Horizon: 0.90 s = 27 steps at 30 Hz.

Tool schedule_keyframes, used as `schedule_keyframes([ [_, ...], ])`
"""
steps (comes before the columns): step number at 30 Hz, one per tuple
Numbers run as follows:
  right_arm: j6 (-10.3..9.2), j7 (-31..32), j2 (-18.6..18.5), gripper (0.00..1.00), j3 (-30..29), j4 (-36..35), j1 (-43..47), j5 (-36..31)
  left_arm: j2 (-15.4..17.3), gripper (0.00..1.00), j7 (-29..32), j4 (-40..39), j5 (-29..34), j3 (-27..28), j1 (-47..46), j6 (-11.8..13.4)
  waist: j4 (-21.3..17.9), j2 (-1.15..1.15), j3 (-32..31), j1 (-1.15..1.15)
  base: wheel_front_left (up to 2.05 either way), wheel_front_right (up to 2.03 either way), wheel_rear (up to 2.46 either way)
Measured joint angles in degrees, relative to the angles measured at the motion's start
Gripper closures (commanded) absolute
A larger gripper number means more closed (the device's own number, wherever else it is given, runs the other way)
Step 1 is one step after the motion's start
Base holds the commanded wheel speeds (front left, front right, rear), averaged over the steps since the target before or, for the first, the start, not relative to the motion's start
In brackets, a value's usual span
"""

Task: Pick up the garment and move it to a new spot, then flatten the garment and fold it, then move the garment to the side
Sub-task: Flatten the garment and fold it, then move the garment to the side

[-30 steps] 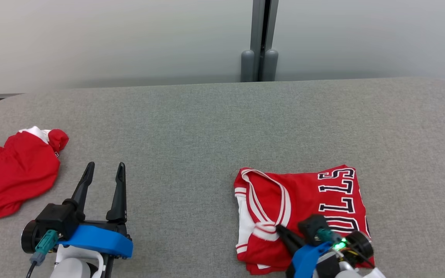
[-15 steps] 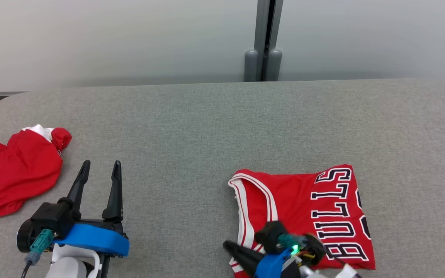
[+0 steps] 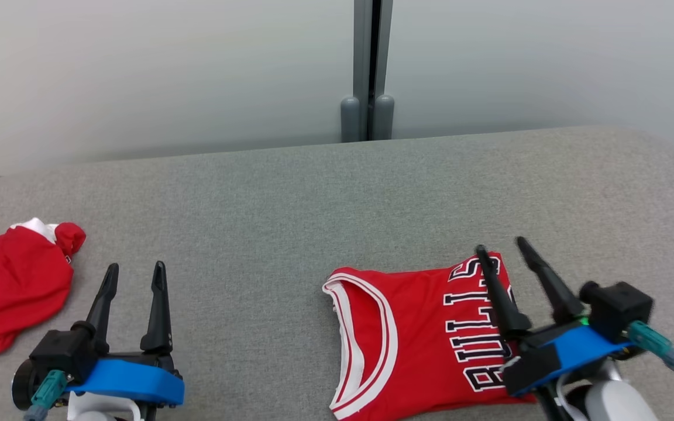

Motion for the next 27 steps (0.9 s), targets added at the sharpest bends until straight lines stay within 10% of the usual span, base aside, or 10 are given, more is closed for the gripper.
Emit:
schedule_keyframes([
  [10, 0.0, 2.5, 1.2, 0.0, -12.9, -3.4, 5.1, -5.3, -1.4, 0.0, 0.0, -0.4, 1.3, 1.3, 3.0, 0.5, -1.2, 0.0, -2.3, 0.0, 0.0, 0.0, 0.0],
  [27, 0.0, 5.9, -0.9, 0.0, -11.5, 2.0, 3.3, -5.1, -1.7, 0.0, 0.0, 3.4, 1.8, 1.5, 3.8, 0.7, -0.4, 0.0, -3.4, 0.0, 0.0, 0.0, 0.0],
])
